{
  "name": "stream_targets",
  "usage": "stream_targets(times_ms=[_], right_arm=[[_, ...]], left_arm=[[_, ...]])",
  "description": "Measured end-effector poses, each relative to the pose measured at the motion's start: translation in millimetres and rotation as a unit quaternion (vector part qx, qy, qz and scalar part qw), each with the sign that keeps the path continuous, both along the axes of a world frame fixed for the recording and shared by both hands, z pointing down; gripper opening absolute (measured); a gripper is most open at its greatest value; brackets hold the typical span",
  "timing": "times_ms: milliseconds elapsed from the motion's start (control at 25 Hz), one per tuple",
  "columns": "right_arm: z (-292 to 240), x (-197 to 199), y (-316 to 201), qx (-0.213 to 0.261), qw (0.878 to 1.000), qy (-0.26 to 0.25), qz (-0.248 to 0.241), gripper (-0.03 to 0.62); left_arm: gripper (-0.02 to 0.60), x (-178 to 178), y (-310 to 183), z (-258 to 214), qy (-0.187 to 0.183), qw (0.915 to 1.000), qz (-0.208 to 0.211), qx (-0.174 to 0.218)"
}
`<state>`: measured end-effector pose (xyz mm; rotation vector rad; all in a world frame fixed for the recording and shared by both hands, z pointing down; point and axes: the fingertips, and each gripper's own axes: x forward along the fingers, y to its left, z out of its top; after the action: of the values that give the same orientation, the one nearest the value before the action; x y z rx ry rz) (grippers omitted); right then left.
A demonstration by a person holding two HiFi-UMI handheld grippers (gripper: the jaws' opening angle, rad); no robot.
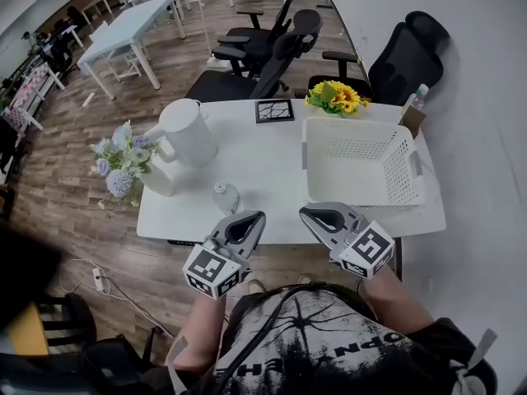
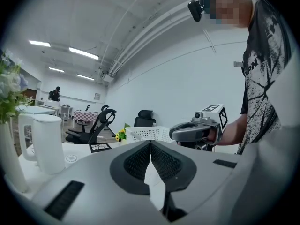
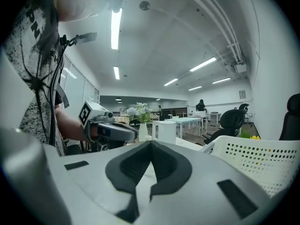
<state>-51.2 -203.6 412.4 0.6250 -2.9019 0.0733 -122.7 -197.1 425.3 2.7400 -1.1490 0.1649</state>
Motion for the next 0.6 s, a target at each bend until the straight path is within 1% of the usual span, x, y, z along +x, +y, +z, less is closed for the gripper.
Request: stream_targets(times_ms=[320,600], right_arm=[[7,11,3,0.002,1.000,0.006,-0.008,0.021],[7,12,7,0.000,1.000,0.004,-0.020,0.021]], left_arm=[[0.011,8,3,4,-0.011,0.9999,-0.008,-0.004],[0.011,11,9,3,-0.010,0.9997,-0.022,-0.004]])
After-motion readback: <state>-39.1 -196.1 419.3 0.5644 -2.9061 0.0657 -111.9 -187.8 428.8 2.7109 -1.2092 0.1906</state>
